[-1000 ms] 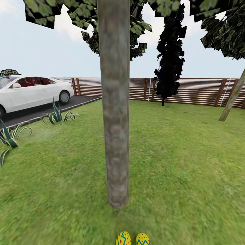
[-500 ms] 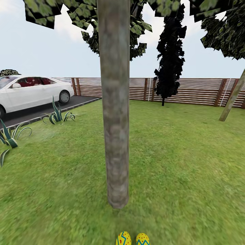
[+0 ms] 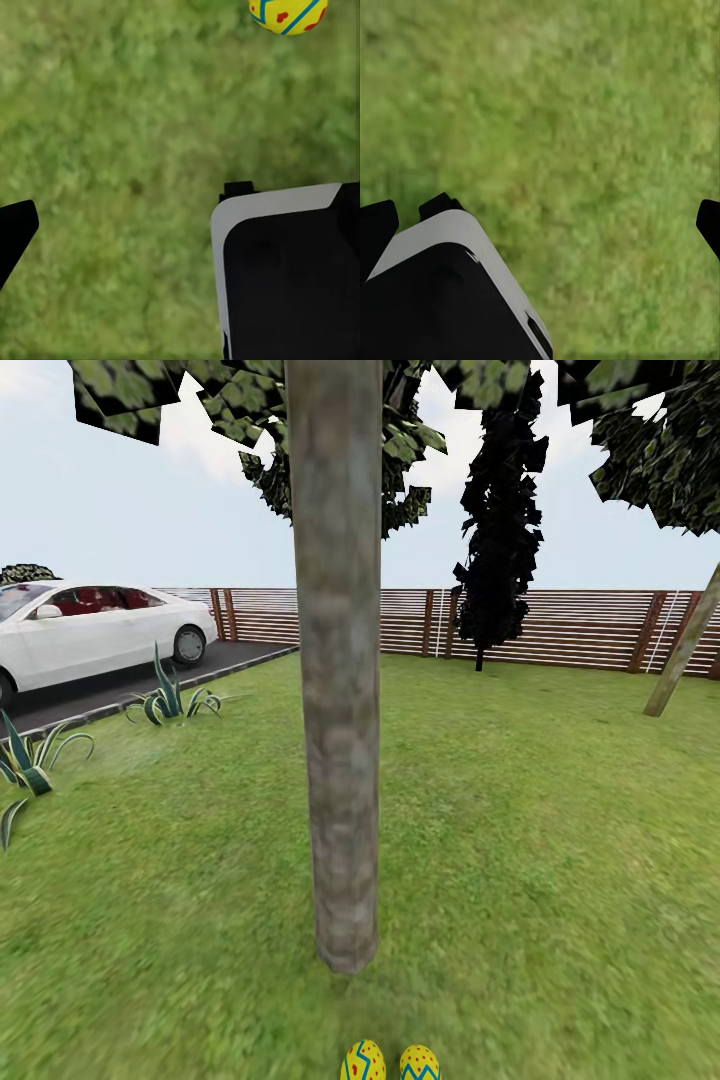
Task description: Take the three Easter eggs out of the wicker basket on the lawn in the garden, then place them on the lawn next to a single tree (choose any tree) so that all three eggs are next to the same tree and none are left in the basket.
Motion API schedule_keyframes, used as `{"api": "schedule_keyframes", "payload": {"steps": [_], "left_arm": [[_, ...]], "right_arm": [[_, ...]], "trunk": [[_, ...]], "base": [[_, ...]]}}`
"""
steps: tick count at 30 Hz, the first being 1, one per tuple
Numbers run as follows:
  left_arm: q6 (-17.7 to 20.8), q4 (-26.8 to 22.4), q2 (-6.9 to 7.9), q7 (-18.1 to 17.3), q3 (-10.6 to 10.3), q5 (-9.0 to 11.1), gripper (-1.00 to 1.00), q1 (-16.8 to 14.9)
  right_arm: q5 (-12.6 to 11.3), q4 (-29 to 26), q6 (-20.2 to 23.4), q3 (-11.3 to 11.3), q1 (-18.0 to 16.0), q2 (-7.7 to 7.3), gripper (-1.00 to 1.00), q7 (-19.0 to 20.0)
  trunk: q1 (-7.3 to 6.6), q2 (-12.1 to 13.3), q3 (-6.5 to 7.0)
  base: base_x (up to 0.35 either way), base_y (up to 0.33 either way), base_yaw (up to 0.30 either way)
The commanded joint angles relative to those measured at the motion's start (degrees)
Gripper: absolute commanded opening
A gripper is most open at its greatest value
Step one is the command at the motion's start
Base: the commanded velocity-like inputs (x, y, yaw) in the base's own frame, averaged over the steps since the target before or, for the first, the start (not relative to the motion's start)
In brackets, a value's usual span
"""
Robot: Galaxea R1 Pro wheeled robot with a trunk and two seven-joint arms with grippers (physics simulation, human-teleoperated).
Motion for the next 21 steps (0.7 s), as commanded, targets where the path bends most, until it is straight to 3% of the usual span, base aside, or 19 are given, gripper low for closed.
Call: {"api": "schedule_keyframes", "payload": {"steps": [1,21], "left_arm": [[-0.06,-0.16,0.03,0.39,-0.49,0.33,1.0,-0.03],[-0.06,-0.14,0.14,0.39,-0.45,0.34,1.0,-0.03]], "right_arm": [[-0.25,0.21,-0.49,-0.1,-0.12,0.0,1.0,0.07],[-0.28,0.21,-0.49,-0.1,-0.12,0.0,1.0,0.07]], "trunk": [[0.01,-0.08,-0.09],[0.01,-0.08,-0.09]], "base": [[0.0,0.0,0.0],[0.0,0.0,0.0]]}}
